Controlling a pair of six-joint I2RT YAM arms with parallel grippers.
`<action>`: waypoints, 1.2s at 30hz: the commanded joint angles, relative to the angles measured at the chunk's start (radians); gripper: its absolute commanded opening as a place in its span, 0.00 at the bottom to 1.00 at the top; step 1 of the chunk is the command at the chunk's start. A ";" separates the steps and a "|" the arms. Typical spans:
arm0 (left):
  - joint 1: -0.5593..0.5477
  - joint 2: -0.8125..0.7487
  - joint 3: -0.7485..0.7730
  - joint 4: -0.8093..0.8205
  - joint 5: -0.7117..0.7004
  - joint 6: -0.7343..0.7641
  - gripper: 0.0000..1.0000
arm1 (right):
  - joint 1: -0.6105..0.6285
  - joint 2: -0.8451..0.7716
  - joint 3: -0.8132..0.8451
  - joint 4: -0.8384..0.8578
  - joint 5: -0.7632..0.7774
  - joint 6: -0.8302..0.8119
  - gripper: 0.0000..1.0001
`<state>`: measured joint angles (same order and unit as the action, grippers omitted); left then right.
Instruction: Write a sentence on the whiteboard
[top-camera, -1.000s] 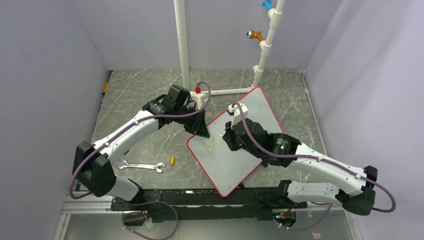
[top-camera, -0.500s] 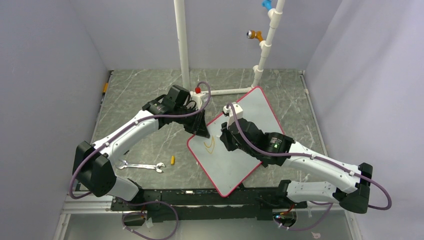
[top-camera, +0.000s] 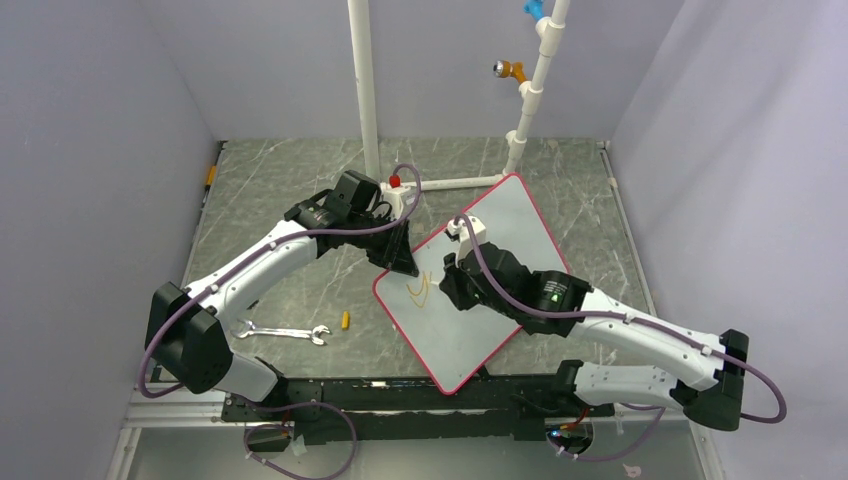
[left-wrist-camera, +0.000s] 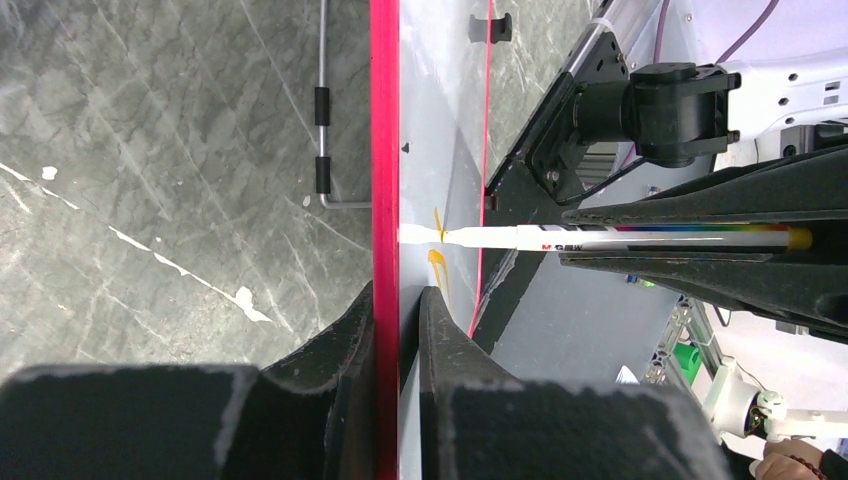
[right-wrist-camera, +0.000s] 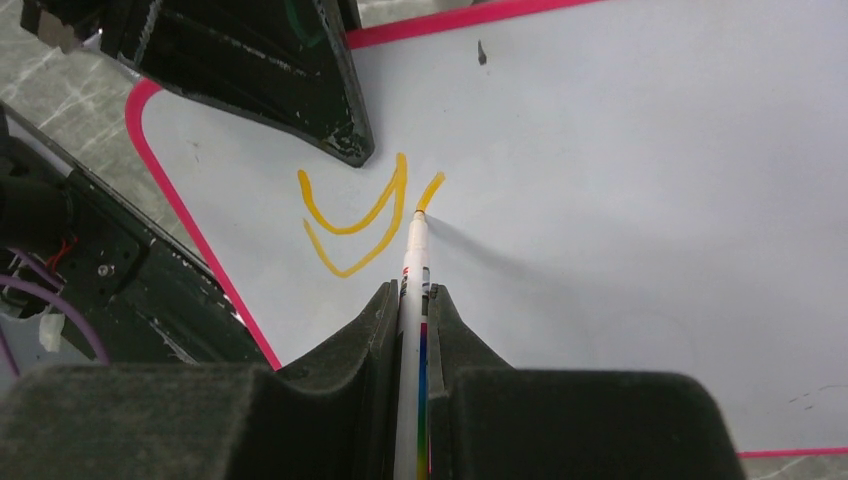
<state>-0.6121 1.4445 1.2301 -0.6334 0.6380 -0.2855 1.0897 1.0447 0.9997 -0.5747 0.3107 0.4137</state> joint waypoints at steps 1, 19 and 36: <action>0.003 -0.027 0.023 0.066 -0.103 0.078 0.00 | -0.002 -0.018 -0.050 -0.026 -0.027 0.027 0.00; 0.003 -0.040 0.014 0.079 -0.087 0.081 0.00 | -0.054 0.097 0.111 -0.052 0.057 -0.023 0.00; 0.004 -0.027 0.025 0.066 -0.085 0.086 0.00 | -0.065 0.012 0.119 0.030 -0.054 -0.034 0.00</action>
<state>-0.6037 1.4441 1.2304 -0.6308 0.6441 -0.2840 1.0359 1.1130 1.1023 -0.6186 0.2787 0.3767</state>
